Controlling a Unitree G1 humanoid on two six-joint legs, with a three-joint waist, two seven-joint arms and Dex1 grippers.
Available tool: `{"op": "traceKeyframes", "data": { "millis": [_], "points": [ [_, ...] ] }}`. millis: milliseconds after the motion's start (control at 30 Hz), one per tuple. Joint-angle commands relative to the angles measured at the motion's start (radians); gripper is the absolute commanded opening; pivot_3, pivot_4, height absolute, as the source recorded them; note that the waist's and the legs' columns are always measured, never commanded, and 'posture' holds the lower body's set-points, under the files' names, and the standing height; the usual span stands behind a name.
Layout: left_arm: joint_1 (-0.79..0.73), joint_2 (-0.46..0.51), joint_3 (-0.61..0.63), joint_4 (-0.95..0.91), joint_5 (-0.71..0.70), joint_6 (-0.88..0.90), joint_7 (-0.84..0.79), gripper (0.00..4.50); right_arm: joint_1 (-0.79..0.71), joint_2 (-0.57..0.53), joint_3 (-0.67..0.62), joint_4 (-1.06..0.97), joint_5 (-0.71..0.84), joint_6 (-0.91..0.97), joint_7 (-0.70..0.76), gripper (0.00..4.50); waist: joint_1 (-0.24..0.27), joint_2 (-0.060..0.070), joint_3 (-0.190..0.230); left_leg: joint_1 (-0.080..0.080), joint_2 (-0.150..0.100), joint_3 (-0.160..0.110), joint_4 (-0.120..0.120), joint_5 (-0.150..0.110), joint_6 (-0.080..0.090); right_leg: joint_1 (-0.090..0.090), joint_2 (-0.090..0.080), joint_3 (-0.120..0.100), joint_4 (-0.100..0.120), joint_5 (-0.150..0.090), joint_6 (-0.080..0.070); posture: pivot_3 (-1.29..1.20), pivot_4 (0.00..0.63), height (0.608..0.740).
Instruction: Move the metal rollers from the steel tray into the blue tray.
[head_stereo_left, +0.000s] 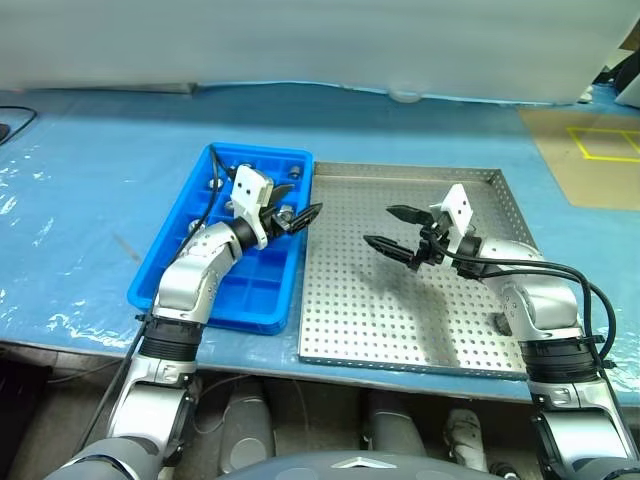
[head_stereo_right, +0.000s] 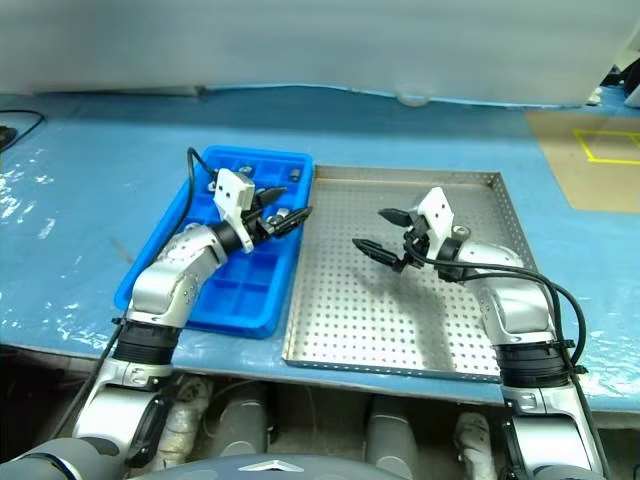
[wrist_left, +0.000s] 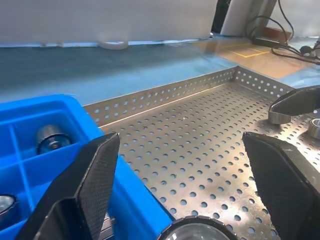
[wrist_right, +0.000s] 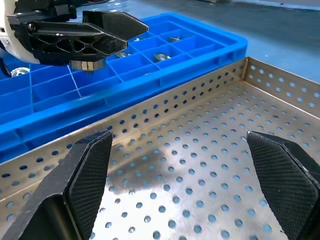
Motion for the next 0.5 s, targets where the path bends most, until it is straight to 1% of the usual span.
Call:
{"op": "traceKeyframes", "data": {
  "millis": [33,167,300,367,500],
  "points": [
    [0.022,-0.009,0.082,-0.061,-0.099,0.033,0.005,4.12,-0.007,-0.001,-0.006,-0.04,0.026,0.002,0.007,4.5,-0.005,0.0,0.0,0.0,0.0,0.0,0.0,0.0,0.0,0.0,0.0,0.0,0.0,0.0,0.0,-0.09,0.15,0.74],
    [0.039,-0.008,0.157,-0.109,-0.208,0.113,0.022,4.12,-0.04,0.036,0.019,-0.045,0.086,0.05,0.045,4.5,-0.006,0.0,0.0,0.0,0.0,0.001,0.0,0.0,0.0,-0.001,0.0,0.001,0.001,0.0,0.0,-0.05,0.15,0.74],
    [0.03,-0.062,0.221,-0.167,-0.386,0.253,0.074,4.12,-0.08,0.105,0.089,-0.029,0.071,0.048,0.046,4.5,0.003,0.0,0.0,0.0,0.0,0.001,0.001,0.0,0.001,-0.001,0.0,0.001,0.001,0.001,-0.001,0.0,0.15,0.74],
    [0.03,-0.075,0.238,-0.178,-0.446,0.316,0.098,4.12,-0.096,0.135,0.104,-0.025,0.073,0.05,0.039,4.5,0.009,0.0,0.0,0.0,0.0,0.001,0.001,0.0,0.001,0.0,0.0,0.0,0.001,0.001,-0.001,0.0,0.15,0.74],
    [0.042,-0.122,0.245,-0.18,-0.587,0.456,0.153,4.12,-0.128,0.209,0.117,-0.053,0.125,0.084,0.029,4.5,0.013,0.0,0.0,-0.001,0.0,0.001,0.0,0.0,0.0,-0.001,0.0,0.0,0.001,0.001,-0.001,0.01,0.15,0.74]
  ]
}}
